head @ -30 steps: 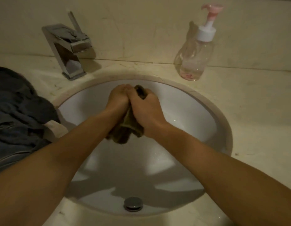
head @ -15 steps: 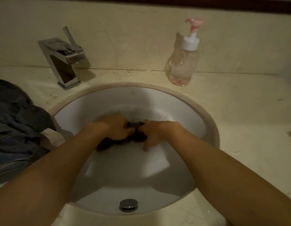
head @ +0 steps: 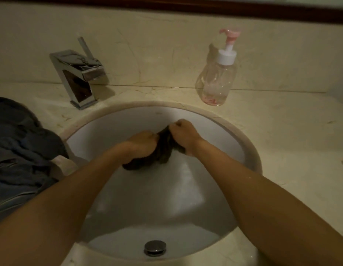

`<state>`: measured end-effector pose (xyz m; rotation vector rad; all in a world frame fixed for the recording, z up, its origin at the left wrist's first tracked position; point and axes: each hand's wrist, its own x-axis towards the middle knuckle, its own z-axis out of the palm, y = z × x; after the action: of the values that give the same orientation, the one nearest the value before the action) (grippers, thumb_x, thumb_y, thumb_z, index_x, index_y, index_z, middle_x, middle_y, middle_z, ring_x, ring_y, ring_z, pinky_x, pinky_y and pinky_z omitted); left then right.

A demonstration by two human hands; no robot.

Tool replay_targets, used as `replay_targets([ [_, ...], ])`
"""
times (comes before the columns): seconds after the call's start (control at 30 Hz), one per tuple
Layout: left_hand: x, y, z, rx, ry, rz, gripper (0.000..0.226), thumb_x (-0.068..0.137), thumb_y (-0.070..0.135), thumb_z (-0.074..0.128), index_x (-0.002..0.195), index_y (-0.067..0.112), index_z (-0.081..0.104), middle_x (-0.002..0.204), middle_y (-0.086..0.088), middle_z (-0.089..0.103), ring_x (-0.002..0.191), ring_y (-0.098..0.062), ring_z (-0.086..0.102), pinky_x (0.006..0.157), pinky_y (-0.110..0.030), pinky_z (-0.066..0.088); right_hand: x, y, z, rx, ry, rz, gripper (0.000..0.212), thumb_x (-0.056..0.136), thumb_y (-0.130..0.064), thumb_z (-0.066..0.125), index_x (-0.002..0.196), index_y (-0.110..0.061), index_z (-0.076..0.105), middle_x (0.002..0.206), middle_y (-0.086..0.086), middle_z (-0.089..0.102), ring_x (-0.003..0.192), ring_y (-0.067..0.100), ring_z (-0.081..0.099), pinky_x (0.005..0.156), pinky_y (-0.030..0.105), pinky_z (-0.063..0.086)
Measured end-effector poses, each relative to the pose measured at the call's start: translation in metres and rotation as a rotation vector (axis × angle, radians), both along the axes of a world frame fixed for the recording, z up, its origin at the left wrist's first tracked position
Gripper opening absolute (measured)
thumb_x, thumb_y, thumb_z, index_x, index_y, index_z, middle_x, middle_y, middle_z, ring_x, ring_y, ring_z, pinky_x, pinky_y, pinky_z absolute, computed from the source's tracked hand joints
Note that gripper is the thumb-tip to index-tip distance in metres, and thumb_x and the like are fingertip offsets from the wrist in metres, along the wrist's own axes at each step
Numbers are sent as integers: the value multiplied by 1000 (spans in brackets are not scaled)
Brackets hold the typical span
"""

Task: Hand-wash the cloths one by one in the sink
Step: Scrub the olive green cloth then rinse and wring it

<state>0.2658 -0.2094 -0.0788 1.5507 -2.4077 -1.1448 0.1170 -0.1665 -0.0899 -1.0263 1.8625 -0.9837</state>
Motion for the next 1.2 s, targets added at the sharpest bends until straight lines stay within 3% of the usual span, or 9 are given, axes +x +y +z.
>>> replay_targets([
  [0.17,-6,-1,8,72,458,414,26,105,33,40,110,13,56,104,-11,62,95,-29,64,87,-43,56,50,23,19,-109,-190,-12,38,103,-44,56,117,-9,56,96,9,67,84,24,70,59,29,55],
  [0.3,-9,10,12,225,734,540,25,102,28,45,97,14,65,93,-17,70,92,-37,69,76,-41,58,70,17,19,-225,-141,-62,34,103,-50,52,121,-22,55,104,3,69,91,20,70,81,40,62],
  [0.43,-19,38,19,127,721,489,25,108,33,37,107,25,60,96,-6,66,90,-21,67,78,-34,56,48,11,25,-139,-244,-239,42,101,-47,56,121,-10,63,102,9,72,93,25,72,77,37,61],
  [0.6,-10,14,22,161,787,623,24,107,28,41,94,16,57,87,-7,63,85,-23,63,67,-29,53,77,34,25,-156,-341,-58,28,105,-45,53,119,-21,58,106,7,69,89,17,70,73,30,61],
  [0.67,-17,23,22,196,788,599,25,108,29,40,92,23,59,91,-7,67,89,-25,67,75,-36,56,65,23,28,-177,-315,-144,32,103,-46,55,119,-18,60,107,10,70,94,23,71,80,42,63],
  [0.83,-22,41,25,94,733,505,28,108,37,35,117,24,59,111,-7,66,102,-20,65,96,-40,53,54,22,28,-103,-375,-219,34,105,-45,52,118,-16,66,104,10,74,94,24,73,74,33,61],
  [1.0,-12,22,25,179,764,614,21,106,24,42,97,13,57,86,-10,61,80,-24,62,64,-31,52,71,26,26,-196,-350,-133,33,103,-45,57,124,-19,61,109,7,72,97,20,72,84,37,62],
  [1.1,-20,45,23,195,696,503,25,108,32,39,118,20,58,101,-8,67,94,-24,68,85,-40,58,58,17,33,-173,-351,-231,56,100,-45,61,147,-18,49,136,4,63,121,27,64,103,45,55],
  [1.2,-19,33,25,150,664,500,24,108,27,39,114,13,58,102,-6,66,93,-21,65,88,-38,56,63,25,26,-147,-397,-238,33,103,-42,57,128,-20,63,116,6,72,101,23,72,86,38,63],
])
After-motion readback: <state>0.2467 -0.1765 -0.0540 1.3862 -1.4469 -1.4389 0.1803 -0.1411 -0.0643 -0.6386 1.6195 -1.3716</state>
